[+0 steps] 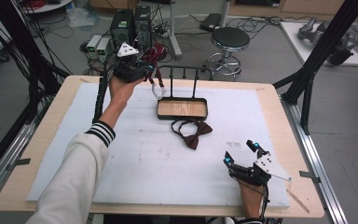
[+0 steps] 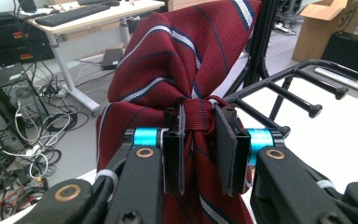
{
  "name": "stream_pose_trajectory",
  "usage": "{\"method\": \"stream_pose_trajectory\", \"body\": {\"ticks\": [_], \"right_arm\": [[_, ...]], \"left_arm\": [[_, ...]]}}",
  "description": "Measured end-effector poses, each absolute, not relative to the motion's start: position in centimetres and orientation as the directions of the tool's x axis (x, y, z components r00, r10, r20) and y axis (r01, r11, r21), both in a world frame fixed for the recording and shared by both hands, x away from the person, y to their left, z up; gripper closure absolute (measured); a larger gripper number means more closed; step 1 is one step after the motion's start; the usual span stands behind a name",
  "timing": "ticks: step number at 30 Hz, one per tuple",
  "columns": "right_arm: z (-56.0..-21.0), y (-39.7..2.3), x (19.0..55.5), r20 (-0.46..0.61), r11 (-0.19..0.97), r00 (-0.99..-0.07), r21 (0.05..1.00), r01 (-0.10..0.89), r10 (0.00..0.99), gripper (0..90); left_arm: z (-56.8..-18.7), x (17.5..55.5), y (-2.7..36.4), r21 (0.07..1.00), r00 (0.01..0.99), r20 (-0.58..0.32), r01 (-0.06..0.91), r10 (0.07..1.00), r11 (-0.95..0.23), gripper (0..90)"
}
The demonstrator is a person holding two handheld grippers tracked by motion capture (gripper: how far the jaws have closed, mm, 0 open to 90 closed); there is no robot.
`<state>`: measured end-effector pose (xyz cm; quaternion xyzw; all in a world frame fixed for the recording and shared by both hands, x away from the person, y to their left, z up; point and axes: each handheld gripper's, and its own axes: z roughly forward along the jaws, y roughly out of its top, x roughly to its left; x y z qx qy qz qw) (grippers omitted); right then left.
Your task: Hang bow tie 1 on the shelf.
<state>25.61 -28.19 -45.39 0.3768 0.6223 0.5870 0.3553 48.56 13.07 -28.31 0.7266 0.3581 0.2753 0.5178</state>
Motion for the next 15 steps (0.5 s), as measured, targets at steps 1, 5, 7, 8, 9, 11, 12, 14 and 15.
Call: {"method": "stream_pose_trajectory", "body": {"ticks": [1,5,7,8,9,11,12,14,15], "right_arm": [[-45.39,-28.18,25.61,0.000,0.027,-0.464,0.998,0.052,0.886,7.2],[-45.40,-28.18,25.58,0.000,0.026,-0.463,0.998,0.051,0.886,7.2],[-45.40,-28.16,25.52,0.000,0.026,-0.462,0.998,0.051,0.887,7.2],[-45.40,-28.15,25.52,0.000,0.027,-0.461,0.998,0.052,0.887,7.2],[-45.41,-28.16,25.53,0.001,0.026,-0.462,0.998,0.051,0.887,7.2],[-45.40,-28.17,25.52,0.003,0.024,-0.462,0.998,0.052,0.887,7.2],[-45.40,-28.17,25.52,0.002,0.025,-0.462,0.998,0.052,0.887,7.2],[-45.40,-28.17,25.52,0.002,0.025,-0.462,0.998,0.052,0.887,7.2],[-45.40,-28.17,25.53,0.001,0.026,-0.462,0.998,0.051,0.887,7.2]], "left_arm": [[-28.31,48.60,12.98,0.948,0.593,0.033,0.236,0.805,-0.213,74.0],[-28.52,48.76,12.64,0.942,0.585,0.050,0.242,0.809,-0.233,73.9],[-28.69,48.94,12.54,0.929,0.570,0.074,0.258,0.818,-0.264,73.9],[-28.78,49.02,12.57,0.928,0.562,0.073,0.264,0.824,-0.262,73.9],[-28.87,49.10,12.60,0.926,0.562,0.070,0.271,0.824,-0.264,73.9],[-29.01,49.14,12.56,0.918,0.557,0.088,0.278,0.826,-0.285,73.9],[-29.05,49.15,12.58,0.917,0.558,0.087,0.279,0.825,-0.285,73.9],[-29.08,49.14,12.65,0.917,0.555,0.089,0.279,0.827,-0.286,73.9],[-29.08,49.11,12.70,0.915,0.553,0.090,0.283,0.828,-0.289,73.9]]}}
